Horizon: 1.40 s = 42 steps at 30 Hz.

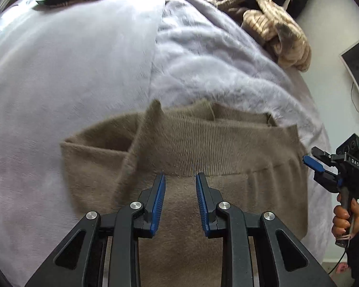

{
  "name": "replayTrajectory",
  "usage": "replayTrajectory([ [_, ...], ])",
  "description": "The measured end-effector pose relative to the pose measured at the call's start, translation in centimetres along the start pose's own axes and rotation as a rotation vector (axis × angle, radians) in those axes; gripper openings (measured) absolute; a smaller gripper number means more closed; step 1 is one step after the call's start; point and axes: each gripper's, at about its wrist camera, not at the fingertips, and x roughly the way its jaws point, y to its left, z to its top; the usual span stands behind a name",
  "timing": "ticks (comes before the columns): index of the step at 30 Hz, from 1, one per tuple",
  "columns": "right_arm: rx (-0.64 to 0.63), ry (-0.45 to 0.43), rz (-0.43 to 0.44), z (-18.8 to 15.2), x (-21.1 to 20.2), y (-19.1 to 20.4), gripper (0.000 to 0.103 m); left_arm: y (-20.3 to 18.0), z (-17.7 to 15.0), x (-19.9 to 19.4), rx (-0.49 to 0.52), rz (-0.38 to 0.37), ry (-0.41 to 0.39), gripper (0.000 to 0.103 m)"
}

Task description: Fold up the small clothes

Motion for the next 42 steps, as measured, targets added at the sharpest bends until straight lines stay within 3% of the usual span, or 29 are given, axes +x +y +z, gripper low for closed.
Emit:
replayTrajectory([
  [3, -0.029, 0.013, -0.139, 0.1, 1.7, -0.6, 0.032, 0.6, 0.1, 2.5, -0.047, 0.044, 0.017, 0.028],
  [5, -0.038, 0.003, -0.186, 0.1, 1.9, -1.5, 0.029, 1.7, 0.2, 3.3, -0.095, 0.030, 0.008, 0.028],
  [9, 0.001, -0.074, -0.205, 0.7, 0.0, -3.1, 0.028, 3.7, 0.7, 2.8, -0.172, -0.024, -0.012, 0.028],
  [11, 0.016, -0.109, -0.221, 1.0, -1.1, -3.6, 0.028, 4.4, 0.9, 2.0, -0.183, 0.021, -0.033, 0.028],
  [15, 0.051, -0.150, -0.225, 1.1, -2.9, -4.1, 0.031, 5.9, 0.5, 0.9, -0.197, 0.018, -0.030, 0.028],
  [18, 0.062, -0.166, -0.236, 0.5, -4.4, -4.0, 0.039, 6.1, -0.2, 0.0, -0.157, 0.141, -0.017, 0.028],
  [20, 0.076, -0.166, -0.214, 0.2, -4.6, -3.9, 0.047, 6.8, -1.3, -0.8, -0.161, 0.118, -0.004, 0.028],
  [24, 0.072, -0.110, -0.114, -2.4, -5.2, -3.1, 0.048, 7.6, -4.8, -3.0, -0.164, 0.056, 0.033, 0.028],
  [26, 0.062, -0.070, -0.071, -4.1, -4.6, -2.4, 0.054, 7.5, -6.8, -3.9, -0.147, 0.022, 0.056, 0.028],
  [30, 0.072, 0.071, 0.058, -10.1, -2.0, -1.0, 0.063, 6.7, -10.8, -4.6, -0.134, -0.069, 0.130, 0.028],
  [33, 0.145, 0.191, 0.114, -15.5, 1.7, -1.1, 0.066, 6.3, -13.1, -4.5, -0.130, -0.102, 0.167, 0.028],
  [36, 0.232, 0.250, 0.121, -19.4, 5.0, -2.2, 0.066, 6.4, -14.3, -4.1, -0.147, -0.139, 0.179, 0.028],
  [42, 0.374, 0.151, 0.115, -21.3, 8.5, -4.0, 0.066, 7.1, -14.6, -3.3, -0.176, -0.200, 0.193, 0.028],
])
